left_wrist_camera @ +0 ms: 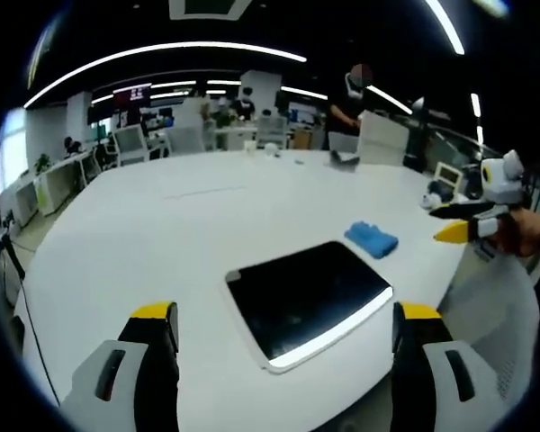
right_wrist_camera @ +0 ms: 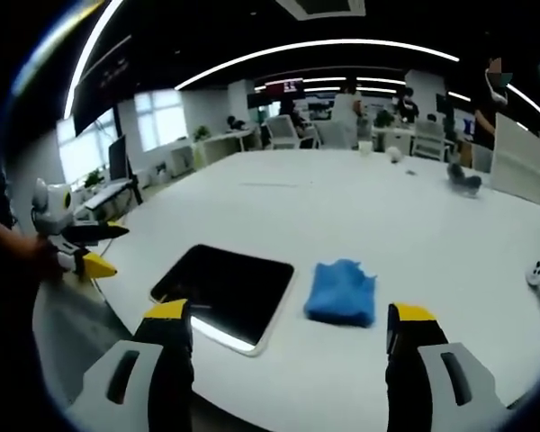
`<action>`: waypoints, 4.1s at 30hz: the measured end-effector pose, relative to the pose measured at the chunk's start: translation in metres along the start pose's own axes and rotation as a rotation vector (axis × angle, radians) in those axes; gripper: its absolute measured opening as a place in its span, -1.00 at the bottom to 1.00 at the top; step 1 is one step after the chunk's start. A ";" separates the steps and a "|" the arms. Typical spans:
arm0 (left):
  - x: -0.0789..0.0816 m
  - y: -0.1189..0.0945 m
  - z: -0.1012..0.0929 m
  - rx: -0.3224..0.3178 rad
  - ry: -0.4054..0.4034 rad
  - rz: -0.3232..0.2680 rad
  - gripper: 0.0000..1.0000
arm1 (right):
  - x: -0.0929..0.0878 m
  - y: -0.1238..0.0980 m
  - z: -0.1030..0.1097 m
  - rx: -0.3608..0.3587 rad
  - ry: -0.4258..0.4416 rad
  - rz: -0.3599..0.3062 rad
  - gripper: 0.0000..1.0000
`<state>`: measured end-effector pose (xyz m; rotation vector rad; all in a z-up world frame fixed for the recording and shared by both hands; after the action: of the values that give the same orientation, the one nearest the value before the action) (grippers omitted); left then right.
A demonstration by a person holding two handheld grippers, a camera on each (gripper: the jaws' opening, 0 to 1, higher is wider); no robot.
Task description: Wipe the mirror surface with the cleaning cloth until all visible marks leave the cleaned area.
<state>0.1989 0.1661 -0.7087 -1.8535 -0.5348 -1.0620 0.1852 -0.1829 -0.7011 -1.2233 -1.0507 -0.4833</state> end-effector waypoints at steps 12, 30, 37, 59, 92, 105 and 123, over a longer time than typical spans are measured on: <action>-0.001 0.000 -0.001 -0.002 0.025 -0.009 0.99 | 0.002 0.001 -0.004 -0.047 0.010 -0.017 1.00; -0.003 0.003 0.001 0.016 0.051 0.020 0.99 | 0.021 0.000 -0.036 -0.070 0.064 0.015 0.93; -0.003 0.002 0.002 0.014 0.037 0.017 0.99 | 0.022 0.024 -0.047 -0.033 0.074 0.049 0.59; -0.007 0.002 0.001 0.006 0.027 0.060 0.99 | 0.021 0.082 -0.060 0.011 0.025 0.190 0.04; -0.007 0.001 0.008 -0.001 -0.034 0.052 0.99 | 0.013 0.159 -0.074 0.066 0.086 0.659 -0.59; -0.009 0.003 0.005 -0.015 -0.010 0.075 0.99 | 0.008 0.157 -0.081 0.015 0.240 0.632 -0.90; -0.011 0.004 0.002 -0.032 0.011 0.090 0.99 | 0.041 0.139 -0.086 0.043 0.333 0.675 -0.91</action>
<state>0.1966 0.1669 -0.7204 -1.8803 -0.4259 -1.0258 0.3478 -0.2080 -0.7367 -1.3166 -0.3256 -0.1252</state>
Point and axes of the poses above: the point that each gripper's makers call its tool centre point, and the gripper's own axes: y roughly forward along the fingers, z roughly to its left, x roughly out of its top, the point moved 10 cm from there along -y, roughly backward along the fingers, and after that the axes turned 7 degrees about -y, right-handed, at the moved point
